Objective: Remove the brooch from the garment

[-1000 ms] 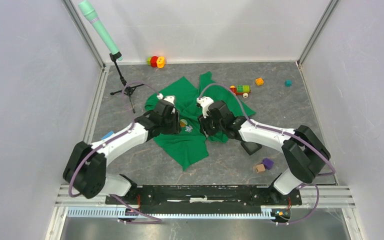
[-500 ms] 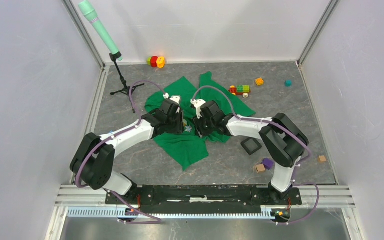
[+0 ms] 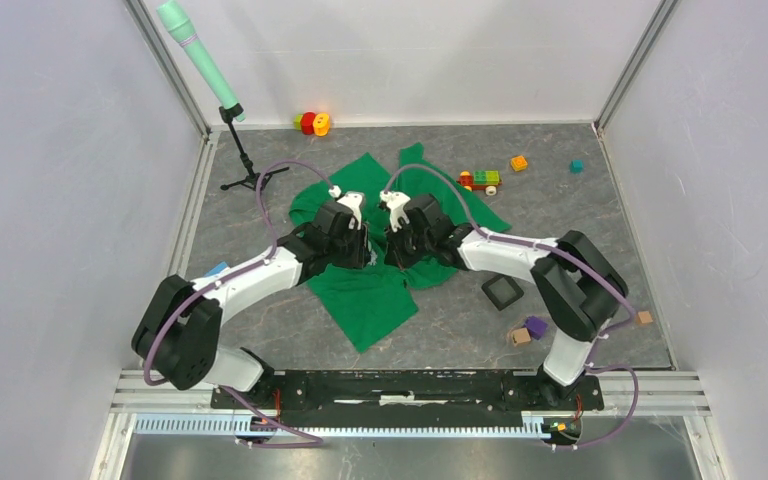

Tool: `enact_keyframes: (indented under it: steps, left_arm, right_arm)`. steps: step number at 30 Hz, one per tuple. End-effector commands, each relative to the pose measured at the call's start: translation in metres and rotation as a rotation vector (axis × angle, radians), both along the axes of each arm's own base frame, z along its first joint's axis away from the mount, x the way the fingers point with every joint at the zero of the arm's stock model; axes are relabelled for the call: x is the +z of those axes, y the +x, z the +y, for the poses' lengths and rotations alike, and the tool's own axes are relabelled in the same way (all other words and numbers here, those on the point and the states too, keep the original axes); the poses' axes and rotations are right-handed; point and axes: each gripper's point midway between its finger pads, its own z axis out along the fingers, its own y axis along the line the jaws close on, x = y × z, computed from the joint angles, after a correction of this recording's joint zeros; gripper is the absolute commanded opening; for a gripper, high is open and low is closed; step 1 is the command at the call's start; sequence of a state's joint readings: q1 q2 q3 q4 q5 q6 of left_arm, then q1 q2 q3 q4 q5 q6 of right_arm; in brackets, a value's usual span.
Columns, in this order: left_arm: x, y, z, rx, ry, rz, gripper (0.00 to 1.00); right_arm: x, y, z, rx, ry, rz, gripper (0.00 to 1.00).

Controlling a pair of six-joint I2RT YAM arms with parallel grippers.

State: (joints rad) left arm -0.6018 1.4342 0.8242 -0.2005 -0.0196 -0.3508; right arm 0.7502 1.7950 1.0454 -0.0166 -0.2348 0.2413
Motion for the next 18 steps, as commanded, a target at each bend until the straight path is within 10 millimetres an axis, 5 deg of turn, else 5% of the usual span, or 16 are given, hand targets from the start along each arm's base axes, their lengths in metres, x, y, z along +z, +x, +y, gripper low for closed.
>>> enact_keyframes:
  steps: [1, 9, 18]
  left_arm:
    - [0.031, 0.009, -0.005, -0.034, -0.068, -0.137, 0.45]
    - [0.04, 0.002, -0.011, -0.039, -0.198, -0.107, 0.46]
    - [0.027, 0.005, -0.006, -0.011, -0.202, -0.044, 0.51]
  right_arm:
    - [0.073, -0.003, 0.021, 0.062, 0.192, -0.077, 0.0]
    - [0.089, -0.017, 0.024, 0.097, 0.253, -0.053, 0.0]
    - [0.088, -0.021, 0.025, 0.109, 0.261, -0.038, 0.0]
